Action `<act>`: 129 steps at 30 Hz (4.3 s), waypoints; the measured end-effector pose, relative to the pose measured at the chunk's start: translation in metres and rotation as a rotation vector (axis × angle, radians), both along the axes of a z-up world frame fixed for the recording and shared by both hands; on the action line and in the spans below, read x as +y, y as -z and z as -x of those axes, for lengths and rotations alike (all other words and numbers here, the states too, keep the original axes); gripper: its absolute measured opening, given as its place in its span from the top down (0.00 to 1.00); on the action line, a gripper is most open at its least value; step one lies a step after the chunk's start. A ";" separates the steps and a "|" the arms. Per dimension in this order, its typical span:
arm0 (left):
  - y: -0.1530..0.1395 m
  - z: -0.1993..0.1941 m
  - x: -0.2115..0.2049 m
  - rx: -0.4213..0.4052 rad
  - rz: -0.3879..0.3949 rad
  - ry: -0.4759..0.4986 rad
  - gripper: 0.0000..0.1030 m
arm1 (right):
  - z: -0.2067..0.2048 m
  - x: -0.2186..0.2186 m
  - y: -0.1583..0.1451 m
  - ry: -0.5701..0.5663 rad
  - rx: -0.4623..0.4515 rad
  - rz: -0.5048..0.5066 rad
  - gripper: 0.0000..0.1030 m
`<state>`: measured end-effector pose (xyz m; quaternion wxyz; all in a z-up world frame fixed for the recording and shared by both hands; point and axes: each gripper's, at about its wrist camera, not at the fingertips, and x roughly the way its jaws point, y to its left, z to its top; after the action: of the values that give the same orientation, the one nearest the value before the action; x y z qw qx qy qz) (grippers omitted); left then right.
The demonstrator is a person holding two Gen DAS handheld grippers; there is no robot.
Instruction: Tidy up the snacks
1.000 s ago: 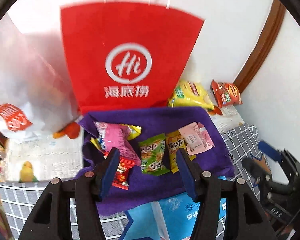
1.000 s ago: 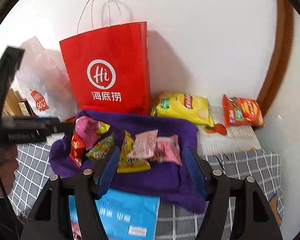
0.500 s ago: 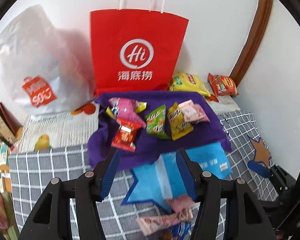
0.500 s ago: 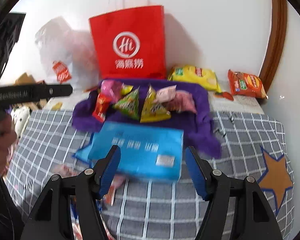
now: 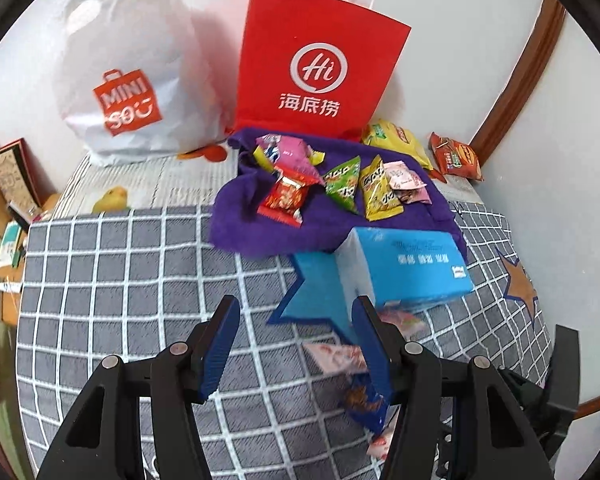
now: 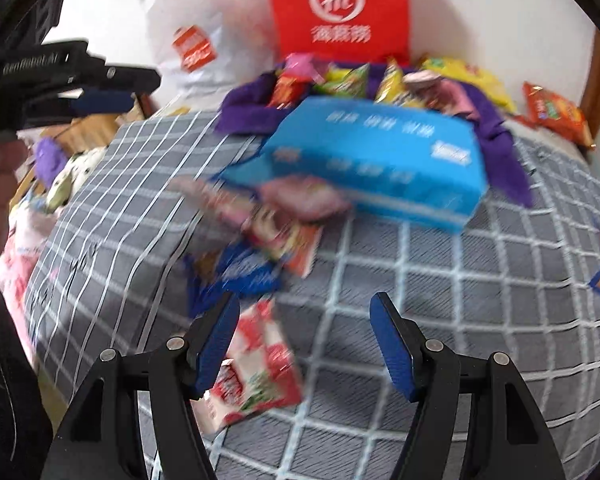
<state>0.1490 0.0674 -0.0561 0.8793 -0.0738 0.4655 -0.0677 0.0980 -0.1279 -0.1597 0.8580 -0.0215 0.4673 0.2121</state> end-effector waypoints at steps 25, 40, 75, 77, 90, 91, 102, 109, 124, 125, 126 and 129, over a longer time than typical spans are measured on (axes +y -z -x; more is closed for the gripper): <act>0.025 0.024 -0.002 0.042 0.043 0.039 0.46 | 0.038 0.038 0.026 -0.184 -0.083 0.131 0.39; 0.051 -0.009 -0.072 0.037 -0.089 0.186 0.46 | 0.026 -0.045 0.013 0.037 -0.121 0.086 0.41; 0.098 0.027 -0.027 0.103 -0.132 0.035 0.81 | -0.029 -0.071 0.034 0.214 -0.104 0.103 0.38; 0.100 0.028 -0.024 0.060 -0.135 0.022 0.78 | -0.030 -0.071 0.034 0.219 -0.109 0.098 0.36; 0.104 0.031 -0.027 -0.057 -0.173 0.006 0.77 | -0.036 -0.071 0.037 0.221 -0.090 0.095 0.31; 0.104 0.031 -0.027 -0.056 -0.169 0.005 0.77 | -0.037 -0.071 0.037 0.219 -0.091 0.099 0.30; 0.104 0.033 -0.018 -0.058 -0.077 -0.012 0.78 | -0.038 -0.071 0.037 0.194 -0.087 0.083 0.27; 0.099 0.034 -0.017 -0.026 -0.049 0.000 0.80 | -0.038 -0.078 0.033 0.242 -0.079 0.068 0.41; 0.037 0.038 -0.032 -0.073 0.008 0.063 0.80 | -0.024 -0.060 -0.044 0.219 -0.215 0.037 0.42; 0.032 0.037 -0.034 -0.079 0.007 0.067 0.80 | -0.024 -0.060 -0.048 0.221 -0.220 0.035 0.42; 0.028 0.036 -0.037 -0.085 0.006 0.072 0.80 | -0.024 -0.061 -0.053 0.222 -0.228 0.032 0.42; 0.016 0.032 -0.043 -0.094 0.020 0.083 0.80 | -0.023 -0.062 -0.067 0.238 -0.250 0.029 0.42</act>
<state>0.1174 0.0241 -0.0717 0.8958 -0.0599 0.4258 -0.1120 0.1214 -0.1904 -0.0930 0.9281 -0.0045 0.3593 0.0981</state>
